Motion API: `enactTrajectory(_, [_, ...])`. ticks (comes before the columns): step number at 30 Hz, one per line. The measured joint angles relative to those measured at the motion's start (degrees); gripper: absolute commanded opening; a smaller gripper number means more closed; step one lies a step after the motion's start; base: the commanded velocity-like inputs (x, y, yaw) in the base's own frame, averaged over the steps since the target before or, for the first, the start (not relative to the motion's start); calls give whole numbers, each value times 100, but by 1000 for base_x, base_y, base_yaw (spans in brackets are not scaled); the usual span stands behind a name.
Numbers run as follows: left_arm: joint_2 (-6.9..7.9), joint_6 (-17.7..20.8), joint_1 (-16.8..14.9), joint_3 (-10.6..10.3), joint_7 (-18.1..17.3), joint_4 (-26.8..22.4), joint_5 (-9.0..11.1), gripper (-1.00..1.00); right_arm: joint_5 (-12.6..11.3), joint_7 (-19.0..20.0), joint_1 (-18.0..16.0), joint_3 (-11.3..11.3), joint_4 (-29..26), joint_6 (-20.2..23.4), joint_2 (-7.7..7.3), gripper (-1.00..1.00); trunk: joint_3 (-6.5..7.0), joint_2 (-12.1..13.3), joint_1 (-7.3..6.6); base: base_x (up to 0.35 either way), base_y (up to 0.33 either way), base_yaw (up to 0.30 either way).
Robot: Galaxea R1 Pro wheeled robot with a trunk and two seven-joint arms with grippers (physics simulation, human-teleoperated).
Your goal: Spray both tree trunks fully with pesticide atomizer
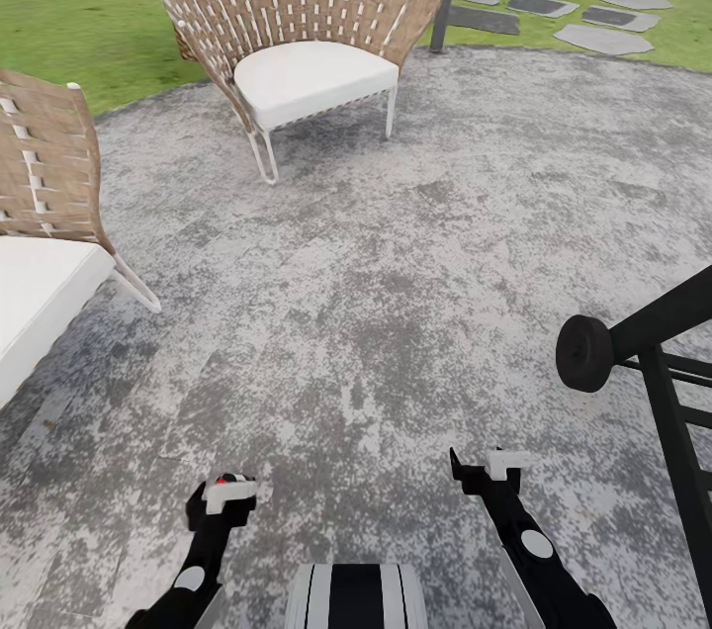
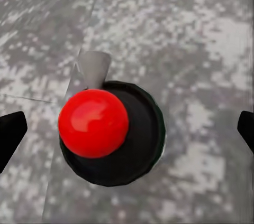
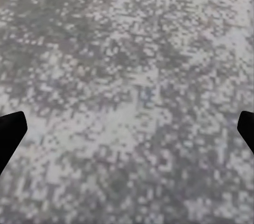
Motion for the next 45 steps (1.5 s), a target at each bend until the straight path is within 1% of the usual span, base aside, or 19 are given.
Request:
enactTrajectory(6, [-18, -10, 1, -1, 1, 0, 2, 100, 0, 0, 0, 0, 0, 4, 0, 100, 0, 0, 0, 0, 0, 0])
enactTrajectory(20, [-10, -17, 1, 33, 11, -2, 42, 100, 1, 0, 0, 0, 0, 4, 0, 100, 0, 0, 0, 0, 0, 0])
enactTrajectory(21, [-10, -17, 1, 35, 13, 4, 45, -100, 1, 0, 0, 0, 0, 3, 0, 100, 0, 0, 0, 0, 0, 0])
enactTrajectory(24, [-10, -21, 1, 41, 19, 8, 93, -100, 1, 1, 0, 0, 0, 3, 0, 100, 0, 0, 0, 0, 0, 0])
enactTrajectory(29, [-5, -140, 1, 36, 13, 10, 198, -100, 1, 1, 0, 0, 0, 0, 0, 100, 0, 0, 0, 0, 0, 0])
enactTrajectory(45, [-10, -177, 19, 30, 14, 10, 208, -100, -6, 1, 0, 0, 0, 1, 1, 100, 0, 0, 0, 0, 0, 0])
